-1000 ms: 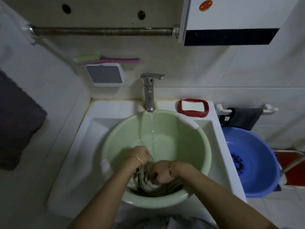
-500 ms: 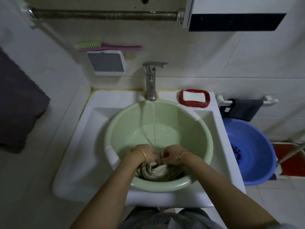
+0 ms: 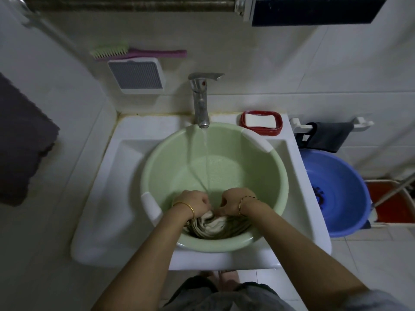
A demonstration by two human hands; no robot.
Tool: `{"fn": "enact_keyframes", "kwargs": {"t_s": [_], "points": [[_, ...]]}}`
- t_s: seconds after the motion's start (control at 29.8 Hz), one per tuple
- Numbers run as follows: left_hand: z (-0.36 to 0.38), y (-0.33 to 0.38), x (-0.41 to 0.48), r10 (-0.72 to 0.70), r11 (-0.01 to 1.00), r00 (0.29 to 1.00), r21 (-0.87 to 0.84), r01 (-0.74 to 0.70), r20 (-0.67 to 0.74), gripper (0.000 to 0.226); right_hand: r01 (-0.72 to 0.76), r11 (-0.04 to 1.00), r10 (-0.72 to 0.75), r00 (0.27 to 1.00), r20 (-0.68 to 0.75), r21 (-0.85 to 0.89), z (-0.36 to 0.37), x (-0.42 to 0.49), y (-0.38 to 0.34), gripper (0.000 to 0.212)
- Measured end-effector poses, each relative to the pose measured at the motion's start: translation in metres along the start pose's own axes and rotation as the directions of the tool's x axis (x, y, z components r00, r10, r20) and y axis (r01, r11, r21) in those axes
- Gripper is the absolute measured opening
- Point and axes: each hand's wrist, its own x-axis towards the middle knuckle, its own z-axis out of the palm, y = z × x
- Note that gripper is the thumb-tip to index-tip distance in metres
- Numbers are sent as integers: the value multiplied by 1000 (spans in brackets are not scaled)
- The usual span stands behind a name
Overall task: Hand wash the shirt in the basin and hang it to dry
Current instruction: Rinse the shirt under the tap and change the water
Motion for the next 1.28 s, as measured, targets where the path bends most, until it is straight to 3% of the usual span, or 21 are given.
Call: {"fn": "enact_keyframes", "kwargs": {"t_s": [0.4, 0.87, 1.07, 1.28], "points": [[3, 4, 3, -62, 993, 998, -97, 64, 20, 12, 55, 998, -56, 998, -8, -22, 4, 3, 6, 59], [4, 2, 4, -27, 979, 996, -200, 44, 86, 9, 179, 983, -178, 983, 30, -34, -1, -2, 12, 56], [7, -2, 8, -37, 985, 996, -163, 49, 76, 13, 215, 966, -213, 976, 35, -141, 3, 3, 11, 53], [4, 7, 11, -42, 995, 997, -93, 48, 66, 18, 201, 973, -204, 979, -20, -111, 7, 8, 19, 53]]}}
